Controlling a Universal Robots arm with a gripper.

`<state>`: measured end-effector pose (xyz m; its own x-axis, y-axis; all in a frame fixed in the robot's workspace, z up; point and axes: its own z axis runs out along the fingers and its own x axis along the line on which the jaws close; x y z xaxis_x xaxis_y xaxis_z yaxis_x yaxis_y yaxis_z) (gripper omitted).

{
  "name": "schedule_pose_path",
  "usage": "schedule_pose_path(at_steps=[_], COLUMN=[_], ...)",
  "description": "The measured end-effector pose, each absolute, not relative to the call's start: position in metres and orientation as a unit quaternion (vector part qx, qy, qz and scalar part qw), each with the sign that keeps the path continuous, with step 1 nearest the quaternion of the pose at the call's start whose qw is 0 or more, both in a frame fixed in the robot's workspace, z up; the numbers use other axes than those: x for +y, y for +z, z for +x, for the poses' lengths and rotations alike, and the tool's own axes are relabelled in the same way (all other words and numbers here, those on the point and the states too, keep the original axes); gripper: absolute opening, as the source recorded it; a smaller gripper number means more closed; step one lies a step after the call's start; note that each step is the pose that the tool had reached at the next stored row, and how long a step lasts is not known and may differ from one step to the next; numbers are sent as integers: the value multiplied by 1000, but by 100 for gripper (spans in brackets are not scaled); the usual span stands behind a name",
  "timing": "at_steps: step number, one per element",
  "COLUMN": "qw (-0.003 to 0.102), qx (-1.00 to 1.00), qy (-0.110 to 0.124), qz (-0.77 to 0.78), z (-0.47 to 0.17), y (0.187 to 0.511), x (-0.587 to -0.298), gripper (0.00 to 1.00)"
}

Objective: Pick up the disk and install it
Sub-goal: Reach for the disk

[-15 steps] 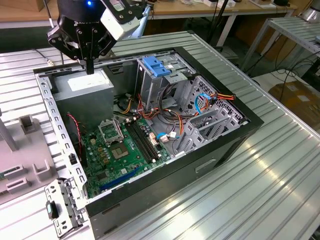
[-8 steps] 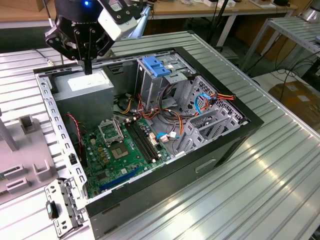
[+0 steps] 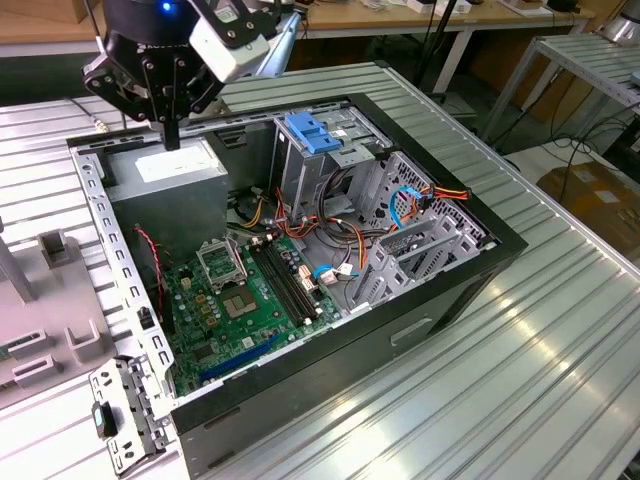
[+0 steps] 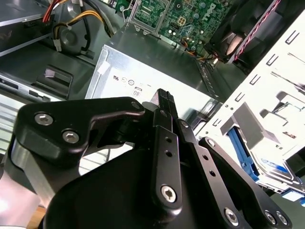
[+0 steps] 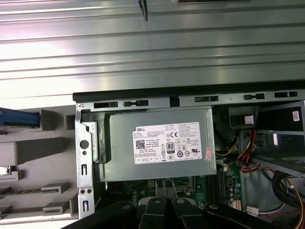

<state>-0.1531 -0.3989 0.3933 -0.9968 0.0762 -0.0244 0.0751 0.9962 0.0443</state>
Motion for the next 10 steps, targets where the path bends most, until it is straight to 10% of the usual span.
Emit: schedule_pose_path(at_steps=[10], qw=[13], qx=[999], qy=[22], qz=[38], z=[-158], y=[393], x=[-399], gripper=[11])
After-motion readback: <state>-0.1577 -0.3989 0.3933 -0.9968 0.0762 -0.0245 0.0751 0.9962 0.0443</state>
